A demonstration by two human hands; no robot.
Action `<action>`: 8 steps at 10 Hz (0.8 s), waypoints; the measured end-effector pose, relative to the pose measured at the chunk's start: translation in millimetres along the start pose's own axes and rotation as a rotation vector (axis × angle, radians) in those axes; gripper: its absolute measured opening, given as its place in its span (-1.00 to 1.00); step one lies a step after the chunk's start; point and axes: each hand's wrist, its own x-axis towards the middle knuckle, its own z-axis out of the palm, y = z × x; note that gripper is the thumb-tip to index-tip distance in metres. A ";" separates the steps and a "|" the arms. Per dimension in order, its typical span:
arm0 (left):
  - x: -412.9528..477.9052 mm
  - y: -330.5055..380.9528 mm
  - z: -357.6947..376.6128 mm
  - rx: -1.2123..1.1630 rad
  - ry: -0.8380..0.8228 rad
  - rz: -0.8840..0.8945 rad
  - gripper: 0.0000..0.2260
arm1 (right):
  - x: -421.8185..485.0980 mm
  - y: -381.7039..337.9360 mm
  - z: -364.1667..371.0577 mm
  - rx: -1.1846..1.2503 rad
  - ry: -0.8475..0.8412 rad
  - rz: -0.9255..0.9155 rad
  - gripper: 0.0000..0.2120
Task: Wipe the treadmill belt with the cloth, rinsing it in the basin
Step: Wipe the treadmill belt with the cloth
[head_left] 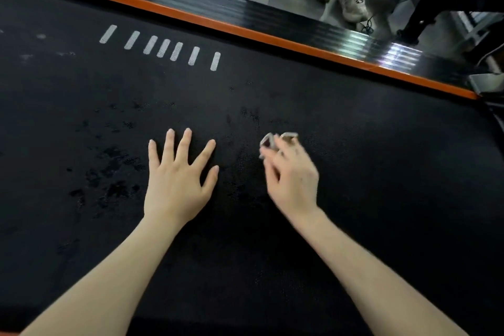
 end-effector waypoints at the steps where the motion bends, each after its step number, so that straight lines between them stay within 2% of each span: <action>1: -0.4 0.0 0.4 0.001 0.001 0.006 -0.49 | -31.0 -5.8 -11.1 0.075 -0.072 -0.265 -0.78; 2: -1.0 0.5 0.0 -0.001 0.015 0.010 -0.50 | 13.2 24.4 4.2 0.008 -0.066 -0.372 -0.79; 3: -1.2 1.5 1.3 0.007 0.022 0.010 -0.51 | 78.8 38.4 25.8 -0.066 0.011 -0.026 -0.79; 4: -1.7 1.1 2.7 0.006 0.031 0.009 -0.51 | 75.7 16.9 30.7 -0.047 0.045 0.105 -0.79; 5: -1.3 1.1 2.3 0.002 0.034 0.013 -0.51 | 19.3 -10.2 18.3 0.039 -0.053 -0.119 -0.77; 6: -1.4 1.0 2.0 0.001 0.030 0.014 -0.51 | 29.9 7.5 16.2 0.064 -0.095 -0.319 -0.79; 7: -1.8 1.0 2.2 0.001 0.039 0.014 -0.51 | 91.6 35.3 34.0 -0.009 -0.036 -0.145 -0.76; 8: -1.0 0.7 2.8 -0.003 0.041 0.014 -0.51 | 129.0 32.4 51.3 -0.063 -0.043 0.130 -0.75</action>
